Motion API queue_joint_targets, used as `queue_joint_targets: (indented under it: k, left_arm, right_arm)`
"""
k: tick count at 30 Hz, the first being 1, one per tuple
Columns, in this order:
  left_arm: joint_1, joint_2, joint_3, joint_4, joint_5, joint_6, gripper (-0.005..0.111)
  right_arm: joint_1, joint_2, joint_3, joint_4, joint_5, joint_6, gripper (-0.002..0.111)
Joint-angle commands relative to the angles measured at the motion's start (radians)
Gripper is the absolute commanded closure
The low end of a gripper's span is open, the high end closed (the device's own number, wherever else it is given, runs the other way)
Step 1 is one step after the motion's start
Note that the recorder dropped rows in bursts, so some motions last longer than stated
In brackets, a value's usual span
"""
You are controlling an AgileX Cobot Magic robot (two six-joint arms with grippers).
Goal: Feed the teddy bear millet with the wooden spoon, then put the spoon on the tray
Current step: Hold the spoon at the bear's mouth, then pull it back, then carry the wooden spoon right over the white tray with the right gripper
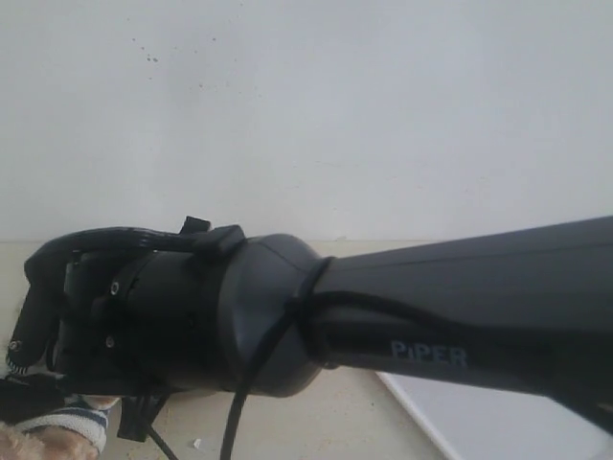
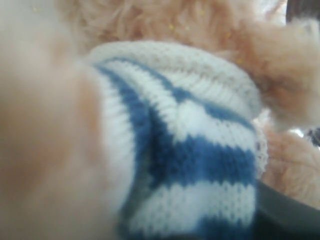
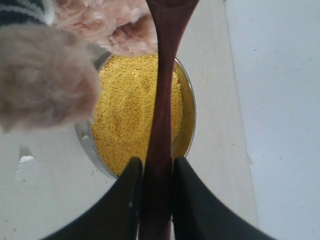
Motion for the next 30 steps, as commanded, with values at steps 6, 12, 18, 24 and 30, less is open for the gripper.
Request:
queue_joint_targets:
  k: [6,12,18,24,30]
  left_arm:
    - [-0.005,-0.001,0.004,0.027,0.026,0.015,0.103]
    - [-0.005,-0.001,0.004,0.031,0.026,0.015,0.103]
    - [-0.005,-0.001,0.004,0.007,0.026,0.015,0.103]
    - [-0.002,-0.001,0.004,-0.004,0.102,0.007,0.103]
    - [-0.002,-0.001,0.004,-0.021,0.175,0.009,0.103]
  right_arm:
    - [-0.060,-0.021,-0.005,0.025,-0.024,0.114,0.108]
    - [-0.161,-0.083,-0.005,0.236,-0.068,0.087,0.108]
    - [-0.260,-0.157,-0.005,0.398,-0.051,-0.052,0.108]
    - [-0.396,-0.191,-0.005,0.525,0.052,-0.185,0.108]
    - [-0.537,-0.214,0.024,0.662,0.104,-0.246,0.108]
